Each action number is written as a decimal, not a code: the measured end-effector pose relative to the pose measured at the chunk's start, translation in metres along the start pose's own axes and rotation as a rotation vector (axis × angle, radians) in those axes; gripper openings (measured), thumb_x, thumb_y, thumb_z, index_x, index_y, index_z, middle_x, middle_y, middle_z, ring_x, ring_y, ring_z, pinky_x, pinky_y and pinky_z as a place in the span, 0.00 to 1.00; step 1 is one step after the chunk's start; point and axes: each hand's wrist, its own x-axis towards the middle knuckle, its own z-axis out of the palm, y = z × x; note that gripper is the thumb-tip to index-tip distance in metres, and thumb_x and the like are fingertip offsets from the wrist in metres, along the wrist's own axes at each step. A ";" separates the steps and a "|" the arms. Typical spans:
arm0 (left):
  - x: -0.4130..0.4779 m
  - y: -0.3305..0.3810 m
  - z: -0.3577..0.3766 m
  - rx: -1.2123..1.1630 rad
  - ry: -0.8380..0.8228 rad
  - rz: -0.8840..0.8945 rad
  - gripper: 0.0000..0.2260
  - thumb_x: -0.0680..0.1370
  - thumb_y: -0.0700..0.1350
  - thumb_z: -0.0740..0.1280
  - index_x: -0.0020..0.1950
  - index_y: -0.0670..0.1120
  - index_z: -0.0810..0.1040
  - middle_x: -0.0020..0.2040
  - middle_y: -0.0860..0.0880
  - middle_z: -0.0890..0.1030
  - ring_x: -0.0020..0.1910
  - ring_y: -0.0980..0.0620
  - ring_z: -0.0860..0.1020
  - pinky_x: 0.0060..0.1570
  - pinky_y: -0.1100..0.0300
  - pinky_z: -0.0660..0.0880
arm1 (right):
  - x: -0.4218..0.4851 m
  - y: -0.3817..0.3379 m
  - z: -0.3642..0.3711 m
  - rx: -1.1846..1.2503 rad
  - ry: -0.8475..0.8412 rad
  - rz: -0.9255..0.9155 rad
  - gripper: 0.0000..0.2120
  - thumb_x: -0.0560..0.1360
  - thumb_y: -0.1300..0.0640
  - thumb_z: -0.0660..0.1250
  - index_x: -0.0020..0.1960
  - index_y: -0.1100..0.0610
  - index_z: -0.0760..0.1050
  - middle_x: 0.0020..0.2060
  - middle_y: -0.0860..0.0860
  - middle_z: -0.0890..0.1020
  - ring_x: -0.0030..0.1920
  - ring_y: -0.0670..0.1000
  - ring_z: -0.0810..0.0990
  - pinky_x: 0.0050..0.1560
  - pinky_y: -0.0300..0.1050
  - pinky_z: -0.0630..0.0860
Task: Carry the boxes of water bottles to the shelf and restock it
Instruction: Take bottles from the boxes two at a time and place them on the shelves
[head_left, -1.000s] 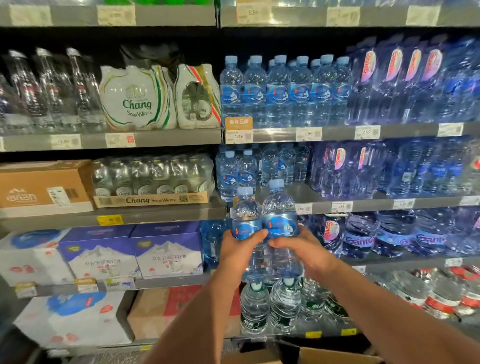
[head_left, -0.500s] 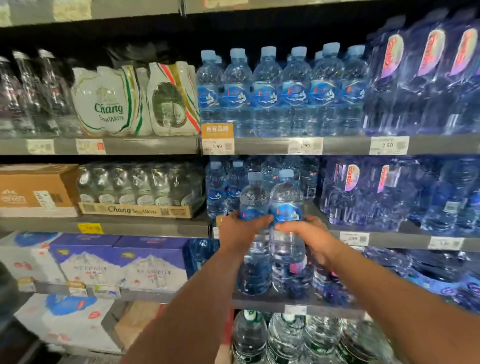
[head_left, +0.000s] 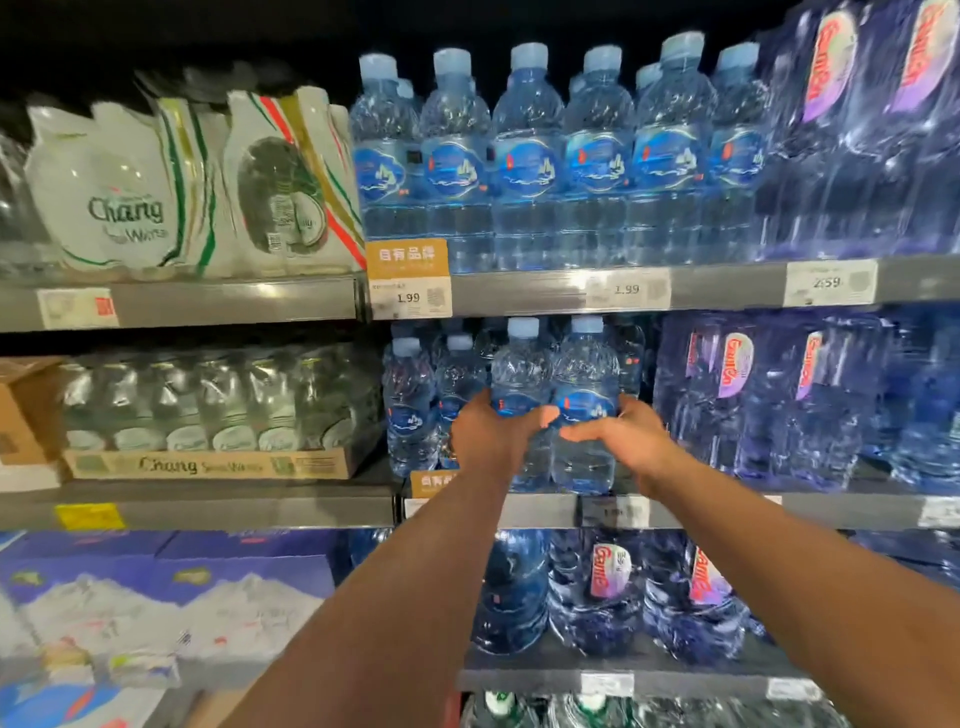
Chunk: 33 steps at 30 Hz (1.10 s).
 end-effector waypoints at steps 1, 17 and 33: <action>0.005 -0.001 0.002 -0.014 -0.005 0.002 0.26 0.66 0.55 0.77 0.57 0.43 0.76 0.52 0.47 0.82 0.51 0.46 0.80 0.50 0.56 0.76 | 0.005 0.001 0.002 -0.003 0.017 0.014 0.28 0.65 0.66 0.77 0.62 0.61 0.69 0.53 0.52 0.79 0.46 0.50 0.78 0.49 0.42 0.71; 0.043 -0.038 0.041 0.085 0.109 0.011 0.34 0.66 0.54 0.77 0.67 0.44 0.69 0.60 0.44 0.77 0.56 0.43 0.78 0.53 0.49 0.77 | 0.077 0.052 0.024 -0.087 0.203 0.006 0.40 0.58 0.63 0.80 0.67 0.60 0.67 0.58 0.55 0.79 0.56 0.56 0.79 0.58 0.55 0.76; 0.029 -0.054 0.048 0.246 0.158 0.010 0.31 0.73 0.48 0.73 0.72 0.44 0.63 0.68 0.45 0.68 0.66 0.45 0.70 0.55 0.52 0.72 | 0.069 0.066 0.027 -0.234 0.262 0.014 0.26 0.67 0.64 0.77 0.62 0.61 0.72 0.54 0.51 0.78 0.50 0.47 0.73 0.51 0.37 0.68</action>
